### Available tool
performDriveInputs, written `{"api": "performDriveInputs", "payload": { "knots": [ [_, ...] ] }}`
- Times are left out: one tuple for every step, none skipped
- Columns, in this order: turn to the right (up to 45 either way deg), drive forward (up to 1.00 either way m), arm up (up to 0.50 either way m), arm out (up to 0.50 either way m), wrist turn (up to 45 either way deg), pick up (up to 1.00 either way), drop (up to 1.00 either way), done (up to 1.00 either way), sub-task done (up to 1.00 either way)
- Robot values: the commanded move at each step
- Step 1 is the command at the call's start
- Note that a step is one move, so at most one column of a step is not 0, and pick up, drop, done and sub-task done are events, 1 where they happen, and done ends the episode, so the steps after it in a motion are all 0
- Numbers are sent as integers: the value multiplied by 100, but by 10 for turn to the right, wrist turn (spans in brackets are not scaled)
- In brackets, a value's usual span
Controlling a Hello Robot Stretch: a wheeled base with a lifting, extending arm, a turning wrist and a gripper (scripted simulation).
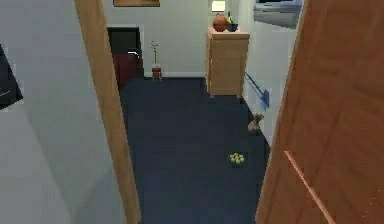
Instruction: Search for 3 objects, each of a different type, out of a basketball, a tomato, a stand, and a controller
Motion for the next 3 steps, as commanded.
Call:
{"api": "performDriveInputs", "payload": {
  "knots": [
    [0, 100, 0, 0, 0, 0, 0, 0, 0],
    [0, 90, 0, 0, 0, 0, 0, 0, 0],
    [30, 0, 0, 0, 0, 0, 0, 0, 0]
  ]
}}
